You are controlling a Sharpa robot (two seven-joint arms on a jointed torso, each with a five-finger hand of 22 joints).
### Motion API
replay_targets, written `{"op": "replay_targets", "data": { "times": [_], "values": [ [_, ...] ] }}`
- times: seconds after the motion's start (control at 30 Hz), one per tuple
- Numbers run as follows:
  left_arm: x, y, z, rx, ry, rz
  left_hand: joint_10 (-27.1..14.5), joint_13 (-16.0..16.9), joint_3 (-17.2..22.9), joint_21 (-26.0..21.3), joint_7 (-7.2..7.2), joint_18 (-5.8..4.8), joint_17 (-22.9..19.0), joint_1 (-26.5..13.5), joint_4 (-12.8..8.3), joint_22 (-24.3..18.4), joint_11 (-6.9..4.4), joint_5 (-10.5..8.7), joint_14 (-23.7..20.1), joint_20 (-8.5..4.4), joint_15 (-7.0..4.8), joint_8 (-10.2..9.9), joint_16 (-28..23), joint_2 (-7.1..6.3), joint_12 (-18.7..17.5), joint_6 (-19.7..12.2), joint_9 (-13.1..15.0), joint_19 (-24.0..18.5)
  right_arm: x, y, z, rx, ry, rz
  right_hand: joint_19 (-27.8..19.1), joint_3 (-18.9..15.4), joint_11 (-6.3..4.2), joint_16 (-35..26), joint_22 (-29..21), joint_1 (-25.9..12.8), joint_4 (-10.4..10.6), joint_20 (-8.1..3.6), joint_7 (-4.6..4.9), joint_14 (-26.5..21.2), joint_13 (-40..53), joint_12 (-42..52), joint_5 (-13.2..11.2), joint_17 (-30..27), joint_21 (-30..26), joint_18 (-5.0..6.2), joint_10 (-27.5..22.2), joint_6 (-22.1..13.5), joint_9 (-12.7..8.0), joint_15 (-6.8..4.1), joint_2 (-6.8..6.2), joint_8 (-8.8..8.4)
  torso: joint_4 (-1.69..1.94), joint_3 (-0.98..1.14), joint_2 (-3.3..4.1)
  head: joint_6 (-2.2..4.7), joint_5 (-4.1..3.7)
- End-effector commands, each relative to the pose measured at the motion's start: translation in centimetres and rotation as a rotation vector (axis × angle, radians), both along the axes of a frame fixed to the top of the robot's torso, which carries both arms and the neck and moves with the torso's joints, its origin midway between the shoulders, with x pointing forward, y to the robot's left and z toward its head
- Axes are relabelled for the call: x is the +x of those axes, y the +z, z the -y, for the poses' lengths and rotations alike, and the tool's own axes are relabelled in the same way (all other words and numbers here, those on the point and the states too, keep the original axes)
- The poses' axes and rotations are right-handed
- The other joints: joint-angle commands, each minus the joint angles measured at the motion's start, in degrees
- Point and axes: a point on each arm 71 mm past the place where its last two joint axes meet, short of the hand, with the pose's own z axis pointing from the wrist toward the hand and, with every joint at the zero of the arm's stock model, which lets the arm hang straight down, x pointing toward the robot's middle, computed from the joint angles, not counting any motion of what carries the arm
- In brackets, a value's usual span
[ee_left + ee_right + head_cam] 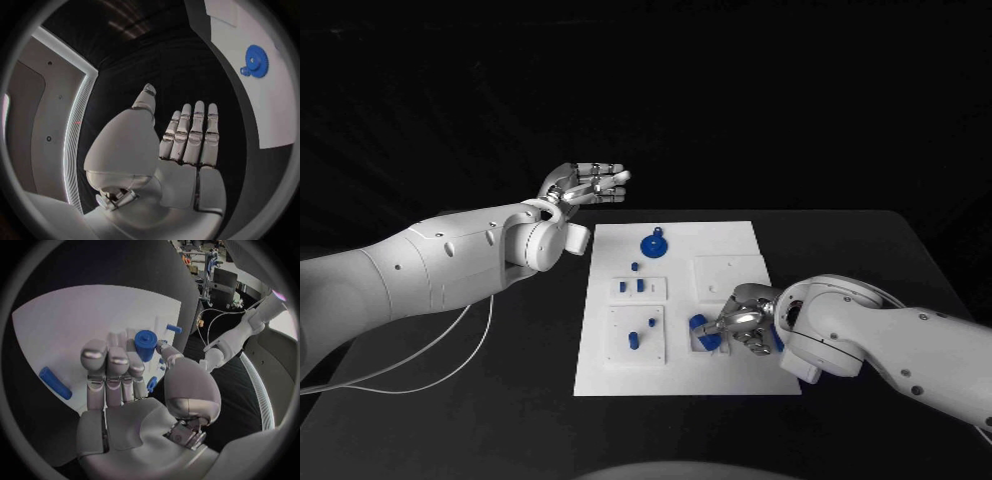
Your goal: Assemble the parts on the task board
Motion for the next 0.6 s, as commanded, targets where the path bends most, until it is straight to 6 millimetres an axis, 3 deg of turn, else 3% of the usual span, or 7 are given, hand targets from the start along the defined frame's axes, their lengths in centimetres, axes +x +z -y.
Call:
{"op": "replay_targets", "data": {
  "times": [0.03,0.13,0.2,0.27,0.33,0.5,0.6],
  "values": [
    [-0.03,0.11,0.21,-0.027,-0.018,0.003,-0.1,0.0,0.0,0.0,0.13,-0.3,-0.1,-0.2,0.0,-0.1,-0.1,0.17,-0.3,-0.18,-0.2,0.0,-0.3,0.44,-0.2,0.1,0.1,0.1,-0.27,-0.43,-0.26,-0.003,0.01,-0.01,3.2,1.6,-0.13,-0.3,0.1,-0.6,-1.3,-0.2,-0.02,-0.1,-0.1,-0.2,-0.7,0.1,-0.1,0.54,0.3,0.6,-0.1,-0.39,-0.23,0.01,0.0,0.0,0.02,0.04,-0.08],
    [-0.03,0.1,0.22,-0.028,-0.018,0.002,-0.1,0.0,0.0,0.0,0.13,-0.3,-0.1,-0.2,0.0,-0.1,-0.1,0.17,-0.3,-0.18,-0.2,0.0,-0.3,0.44,-0.2,0.1,0.1,0.1,-0.28,-0.47,-0.33,-0.003,0.012,-0.012,3.2,1.3,-0.08,-0.3,0.1,-0.8,-0.4,-0.18,0.02,-0.1,-0.1,-0.2,-3.5,0.1,-0.1,0.55,0.3,0.7,-0.2,-0.35,-0.85,0.01,0.03,-0.01,0.0,-0.03,-0.12],
    [-0.02,0.1,0.21,-0.028,-0.017,0.002,-0.1,0.0,0.0,0.0,0.13,-0.3,-0.1,-0.2,0.0,-0.1,-0.1,0.17,-0.3,-0.18,-0.21,0.0,-0.3,0.45,-0.2,0.1,0.1,0.1,-0.3,-0.49,-0.35,-0.003,0.013,-0.013,3.2,0.9,0.02,-0.3,0.1,-0.8,1.0,-0.14,0.12,-0.1,-0.1,-0.1,-9.3,0.2,0.0,0.55,0.3,0.8,-0.3,-0.28,-1.91,0.01,0.0,-0.02,-0.02,-0.06,0.0],
    [-0.01,0.1,0.2,-0.028,-0.017,0.002,-0.2,0.0,-0.1,0.0,0.17,-0.28,-0.1,-0.3,-0.1,-0.1,-0.09,0.15,-0.4,-0.18,-0.22,0.0,-0.3,0.49,-0.2,-0.2,0.0,0.1,-0.32,-0.52,-0.34,-0.003,0.014,-0.014,3.2,1.4,0.13,-0.2,0.2,0.6,5.2,-0.04,0.25,-0.1,0.0,0.0,-13.4,0.3,0.0,0.65,0.2,0.9,-0.3,-0.14,-4.57,0.01,0.0,-0.02,-0.01,-0.1,0.13],
    [-0.01,0.1,0.23,-0.029,-0.018,0.002,-0.2,0.0,-0.1,0.0,0.17,-0.28,-0.1,-0.3,-0.1,-0.1,-0.09,0.15,-0.4,-0.18,-0.22,0.0,-0.3,0.49,-0.2,-0.2,0.0,0.1,-0.34,-0.53,-0.28,-0.003,0.014,-0.014,3.2,0.1,0.23,-0.2,0.2,1.9,8.6,0.03,0.33,-0.1,0.0,-0.2,-14.7,0.4,0.0,0.71,0.1,0.8,-0.2,-0.13,-6.03,0.03,0.03,0.0,0.01,-0.03,0.09],
    [-0.01,0.09,0.23,-0.029,-0.018,0.001,-0.2,0.0,-0.1,0.0,0.17,-0.28,-0.1,-0.3,-0.1,-0.1,-0.09,0.15,-0.4,-0.18,-0.22,0.0,-0.3,0.49,-0.2,-0.2,0.0,0.1,-0.38,-0.52,-0.1,-0.003,0.013,-0.014,3.2,-2.2,0.21,-0.1,0.3,2.4,13.0,-0.11,0.35,-0.1,0.0,-0.2,-16.6,0.6,0.1,0.68,0.1,0.6,-0.1,-0.24,-8.62,0.05,0.0,0.0,-0.02,0.12,0.07],
    [0.0,0.09,0.21,-0.029,-0.017,0.001,-0.3,0.0,-0.1,0.0,0.14,-0.24,-0.1,-0.3,-0.1,-0.1,-0.05,0.12,-0.4,-0.17,-0.2,0.0,-0.3,0.49,-0.2,-0.3,0.0,0.1,-0.44,-0.5,-0.03,-0.001,0.012,-0.015,3.2,-6.4,0.14,-0.2,0.3,4.0,16.2,-0.24,0.36,-0.1,0.0,-0.5,-16.5,0.8,0.0,0.52,0.1,0.5,-0.4,-0.31,-8.87,0.02,-0.02,0.05,-0.01,0.29,0.0]
  ]
}}
